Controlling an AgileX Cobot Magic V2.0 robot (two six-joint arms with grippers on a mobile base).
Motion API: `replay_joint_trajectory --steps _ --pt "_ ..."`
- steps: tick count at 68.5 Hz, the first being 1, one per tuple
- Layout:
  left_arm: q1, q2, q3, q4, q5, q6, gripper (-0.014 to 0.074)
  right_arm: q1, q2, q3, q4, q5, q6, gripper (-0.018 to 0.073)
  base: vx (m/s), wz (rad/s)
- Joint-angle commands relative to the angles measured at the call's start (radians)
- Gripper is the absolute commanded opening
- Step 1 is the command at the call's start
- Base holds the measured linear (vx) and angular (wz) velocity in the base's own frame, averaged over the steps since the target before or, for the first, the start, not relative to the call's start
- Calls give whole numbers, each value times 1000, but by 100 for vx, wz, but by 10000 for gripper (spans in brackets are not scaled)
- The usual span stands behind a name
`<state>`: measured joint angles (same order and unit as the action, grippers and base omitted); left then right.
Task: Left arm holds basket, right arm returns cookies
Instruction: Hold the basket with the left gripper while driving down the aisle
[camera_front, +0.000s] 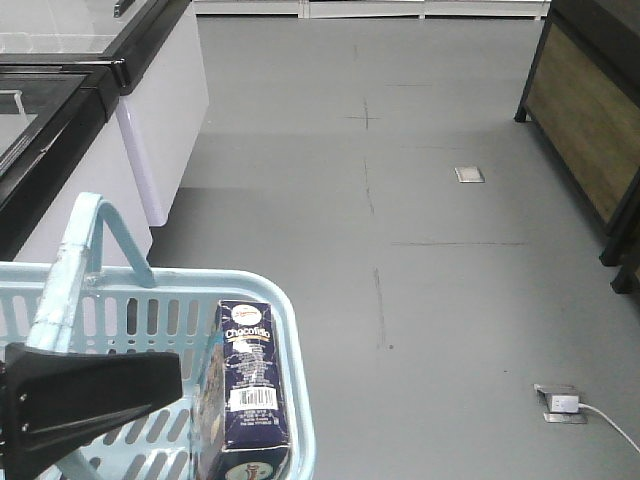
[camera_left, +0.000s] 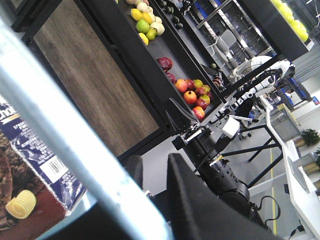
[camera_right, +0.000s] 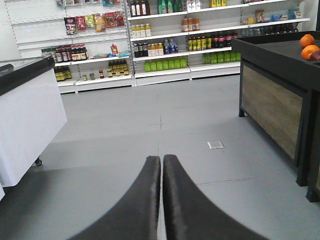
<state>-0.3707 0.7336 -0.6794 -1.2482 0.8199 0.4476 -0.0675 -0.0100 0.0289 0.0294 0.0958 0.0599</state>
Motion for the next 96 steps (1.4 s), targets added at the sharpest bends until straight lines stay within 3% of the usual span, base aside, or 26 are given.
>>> replay_joint_trajectory --steps 1,96 --pt "-6 -8 -31 -78 -32 19 -6 -4 -11 2 -5 -73 -8 -8 0 0" --pt "-6 -8 -31 -78 -32 19 -6 -4 -11 2 -5 -73 -8 -8 8 -3"
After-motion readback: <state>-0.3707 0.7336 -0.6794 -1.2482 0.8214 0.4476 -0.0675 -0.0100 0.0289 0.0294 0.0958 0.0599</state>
